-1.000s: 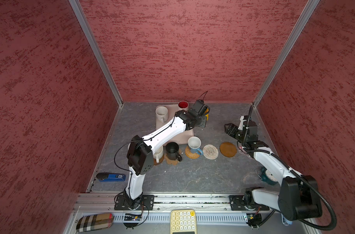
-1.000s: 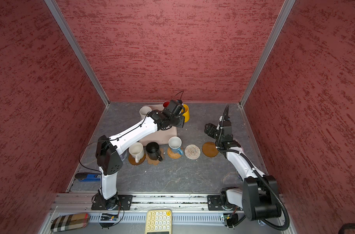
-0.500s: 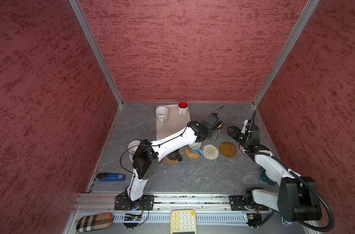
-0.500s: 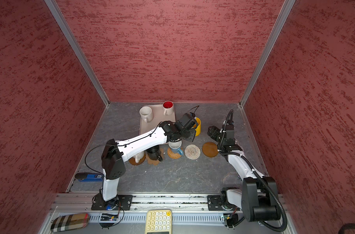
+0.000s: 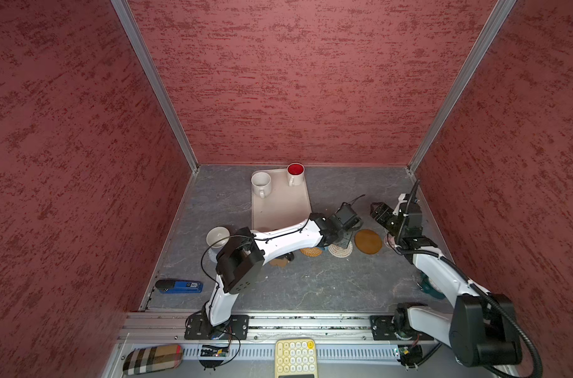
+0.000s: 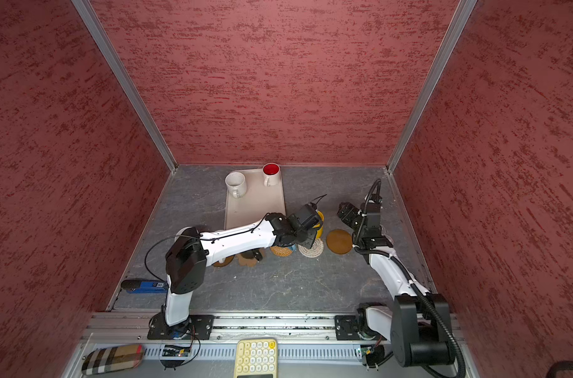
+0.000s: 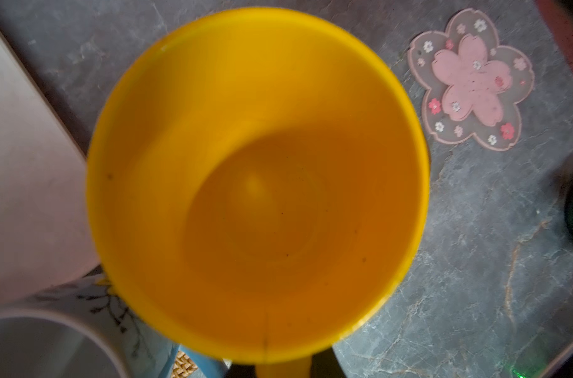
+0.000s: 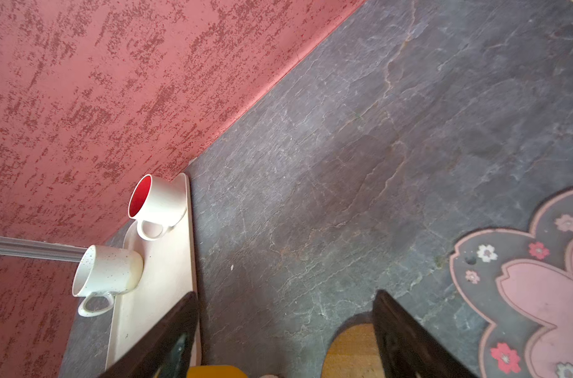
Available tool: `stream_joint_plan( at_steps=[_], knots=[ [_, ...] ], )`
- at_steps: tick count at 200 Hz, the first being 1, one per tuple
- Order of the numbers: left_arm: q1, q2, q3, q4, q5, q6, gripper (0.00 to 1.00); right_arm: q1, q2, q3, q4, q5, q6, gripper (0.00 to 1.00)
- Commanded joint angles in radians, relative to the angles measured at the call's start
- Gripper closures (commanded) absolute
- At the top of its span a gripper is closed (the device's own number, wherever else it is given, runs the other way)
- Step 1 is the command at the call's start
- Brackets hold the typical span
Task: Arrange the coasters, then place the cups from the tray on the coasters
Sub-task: 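Carry the yellow mug toward the braided coaster while the right gripper moves aside, then lower the yellow mug onto the multicolour braided coaster and open the left gripper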
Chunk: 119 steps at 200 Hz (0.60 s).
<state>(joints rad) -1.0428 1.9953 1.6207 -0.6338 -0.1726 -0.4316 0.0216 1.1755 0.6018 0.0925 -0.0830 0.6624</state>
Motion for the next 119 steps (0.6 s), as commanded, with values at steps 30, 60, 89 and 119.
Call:
stream_joint_plan(
  at_steps=[30,60,89,119],
  knots=[
    [-0.025,-0.06,-0.07,0.15,-0.032,-0.026,1.0,-0.006,-0.011,-0.013,0.039,0.029,0.018,0.16],
    [-0.035,-0.058,-0.099,0.172,-0.034,-0.04,1.0,-0.007,-0.008,-0.015,0.042,0.023,0.017,0.16],
    [-0.039,-0.053,-0.115,0.19,-0.051,-0.044,1.0,-0.008,-0.01,-0.016,0.046,0.019,0.017,0.16],
    [-0.041,-0.058,-0.135,0.221,-0.07,-0.046,1.0,-0.008,-0.01,-0.017,0.05,0.014,0.017,0.16]
  ],
)
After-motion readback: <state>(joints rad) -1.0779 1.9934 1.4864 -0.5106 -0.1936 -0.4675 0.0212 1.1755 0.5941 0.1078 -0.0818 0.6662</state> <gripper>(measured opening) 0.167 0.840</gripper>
